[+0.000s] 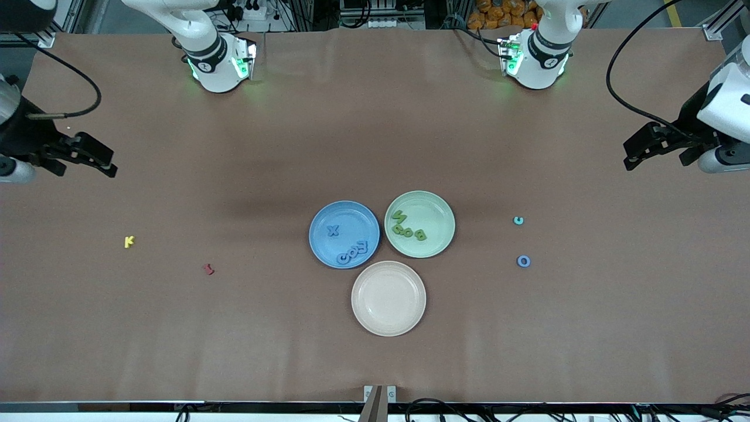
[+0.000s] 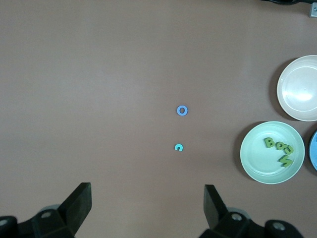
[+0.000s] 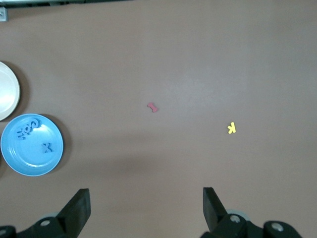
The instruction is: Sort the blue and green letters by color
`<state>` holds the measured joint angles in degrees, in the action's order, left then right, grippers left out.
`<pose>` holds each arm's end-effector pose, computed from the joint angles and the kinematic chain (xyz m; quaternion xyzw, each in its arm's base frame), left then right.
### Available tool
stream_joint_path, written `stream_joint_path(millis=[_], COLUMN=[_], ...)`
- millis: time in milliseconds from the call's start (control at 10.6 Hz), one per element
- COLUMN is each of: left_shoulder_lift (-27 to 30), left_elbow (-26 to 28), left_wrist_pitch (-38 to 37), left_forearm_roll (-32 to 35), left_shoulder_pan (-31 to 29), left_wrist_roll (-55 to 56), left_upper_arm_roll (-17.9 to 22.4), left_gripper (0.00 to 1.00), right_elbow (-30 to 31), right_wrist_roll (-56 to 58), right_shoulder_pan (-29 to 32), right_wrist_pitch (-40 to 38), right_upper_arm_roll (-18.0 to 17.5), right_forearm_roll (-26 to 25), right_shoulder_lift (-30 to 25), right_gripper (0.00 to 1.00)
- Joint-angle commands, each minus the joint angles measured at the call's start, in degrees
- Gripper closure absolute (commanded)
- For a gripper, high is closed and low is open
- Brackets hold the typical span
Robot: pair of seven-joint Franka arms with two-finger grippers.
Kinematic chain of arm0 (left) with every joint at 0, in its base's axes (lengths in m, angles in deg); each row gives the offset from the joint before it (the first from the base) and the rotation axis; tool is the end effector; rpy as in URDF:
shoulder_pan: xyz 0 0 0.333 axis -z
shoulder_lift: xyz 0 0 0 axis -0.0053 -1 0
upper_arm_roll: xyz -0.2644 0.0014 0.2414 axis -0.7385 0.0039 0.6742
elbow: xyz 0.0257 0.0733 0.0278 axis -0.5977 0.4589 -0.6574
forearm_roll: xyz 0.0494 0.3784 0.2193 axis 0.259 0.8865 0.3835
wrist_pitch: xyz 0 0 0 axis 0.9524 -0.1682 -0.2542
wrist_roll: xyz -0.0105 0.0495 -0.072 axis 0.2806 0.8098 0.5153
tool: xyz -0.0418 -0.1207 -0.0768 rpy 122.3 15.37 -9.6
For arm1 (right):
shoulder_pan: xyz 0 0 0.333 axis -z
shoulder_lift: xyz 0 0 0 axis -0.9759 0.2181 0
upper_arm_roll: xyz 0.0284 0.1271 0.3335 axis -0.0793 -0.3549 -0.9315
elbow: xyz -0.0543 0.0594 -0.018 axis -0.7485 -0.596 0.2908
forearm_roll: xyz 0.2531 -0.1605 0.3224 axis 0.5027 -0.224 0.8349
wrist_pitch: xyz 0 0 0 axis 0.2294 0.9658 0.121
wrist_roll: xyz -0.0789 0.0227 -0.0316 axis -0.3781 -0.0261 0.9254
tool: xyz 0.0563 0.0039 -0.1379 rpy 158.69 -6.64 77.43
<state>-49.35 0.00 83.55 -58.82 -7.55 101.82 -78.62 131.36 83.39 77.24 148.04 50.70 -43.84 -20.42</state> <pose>0.6161 -0.0827 0.6477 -0.9983 -0.0359 -0.0441 0.0101 0.6184 0.0293 0.6314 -0.9989 0.0282 -0.0364 0.0095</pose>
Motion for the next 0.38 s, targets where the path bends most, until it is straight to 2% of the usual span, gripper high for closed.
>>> stream_joint_path(millis=[0, 282], left_shoulder_lift=[0.6, 0.6], left_elbow=[-0.2, -0.2], left_wrist_pitch=[-1.0, -1.0], left_forearm_roll=[-1.7, -1.7], left_shoulder_pan=[-0.2, -0.2], left_wrist_roll=[-1.1, -1.1], left_upper_arm_roll=[-0.2, -0.2], left_gripper=[0.00, 0.00], right_elbow=[-3.0, -3.1], right_wrist_roll=[0.8, 0.1], right_shoulder_pan=[-0.4, -0.6], right_wrist_pitch=[-2.1, -3.3], right_upper_arm_roll=[0.6, 0.5], right_forearm_roll=[-1.2, -1.1], right_shoulder_lift=[0.2, 0.2], right_gripper=[0.00, 0.00])
